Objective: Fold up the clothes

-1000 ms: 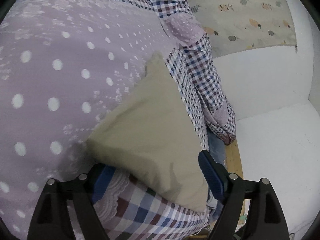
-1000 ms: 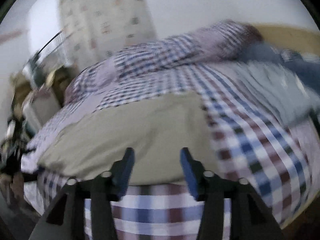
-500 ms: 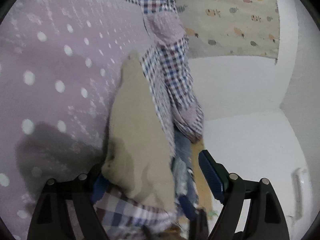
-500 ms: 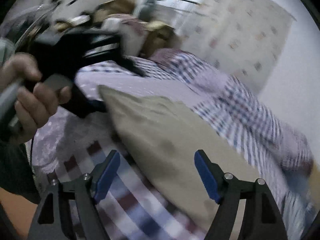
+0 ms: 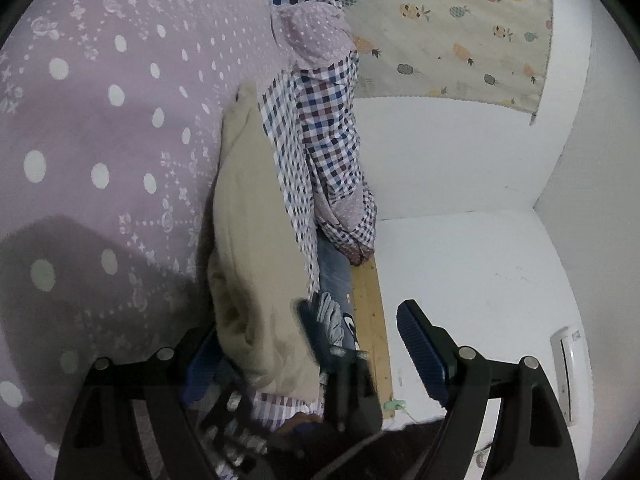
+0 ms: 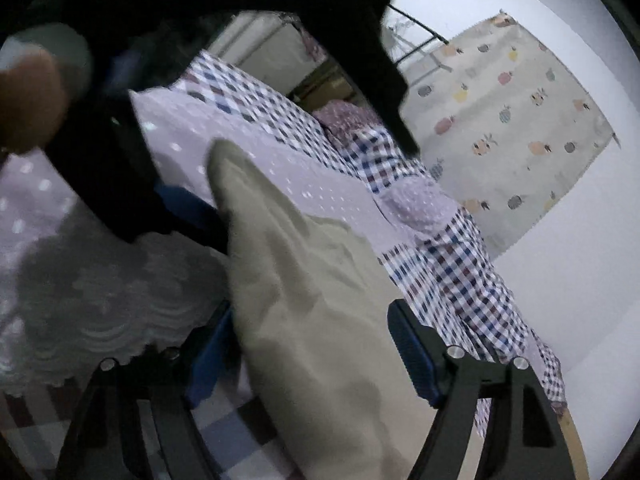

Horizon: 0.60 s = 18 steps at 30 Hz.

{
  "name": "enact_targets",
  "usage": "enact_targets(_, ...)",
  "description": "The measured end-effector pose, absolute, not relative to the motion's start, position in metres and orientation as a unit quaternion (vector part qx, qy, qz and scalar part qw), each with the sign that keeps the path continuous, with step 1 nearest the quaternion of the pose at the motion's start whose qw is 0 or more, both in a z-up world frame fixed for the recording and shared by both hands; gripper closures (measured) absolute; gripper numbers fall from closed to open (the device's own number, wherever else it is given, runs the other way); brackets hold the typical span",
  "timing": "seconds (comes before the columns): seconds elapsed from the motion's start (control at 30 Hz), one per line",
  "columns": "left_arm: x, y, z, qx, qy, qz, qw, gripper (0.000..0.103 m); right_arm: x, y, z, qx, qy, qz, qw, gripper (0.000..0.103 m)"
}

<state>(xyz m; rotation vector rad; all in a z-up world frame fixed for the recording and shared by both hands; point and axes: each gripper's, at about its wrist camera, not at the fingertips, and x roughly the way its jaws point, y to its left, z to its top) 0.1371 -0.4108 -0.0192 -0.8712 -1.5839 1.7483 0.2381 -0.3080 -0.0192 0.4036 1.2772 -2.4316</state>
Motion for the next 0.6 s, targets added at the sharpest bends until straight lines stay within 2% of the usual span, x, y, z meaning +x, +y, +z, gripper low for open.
enact_targets(0.03,0.136,-0.410,-0.020,-0.329,-0.601,0.661,0.307,0.018,0.233,-0.308,-0.021,0.153,0.453,-0.860,0.179,0.047)
enact_targets(0.07,0.136,-0.408,-0.020,-0.327,-0.602,0.662,0.304,0.018,0.230,-0.309,-0.022,0.165,0.453,-0.858,0.178,0.069)
enact_targets(0.1,0.136,-0.407,-0.020,-0.327,-0.601,0.664,0.302,0.018,0.227,-0.309,-0.023,0.177,0.453,-0.856,0.178,0.080)
enact_targets(0.13,0.137,-0.405,-0.020,-0.327,-0.599,0.667,0.300,0.018,0.220,-0.309,-0.023,0.184,0.451,-0.854,0.182,0.096)
enact_targets(0.6,0.124,-0.377,-0.022,-0.328,-0.602,0.676,0.270,0.018,0.210,-0.303,0.019,0.187,0.401,-0.876,0.193,0.098)
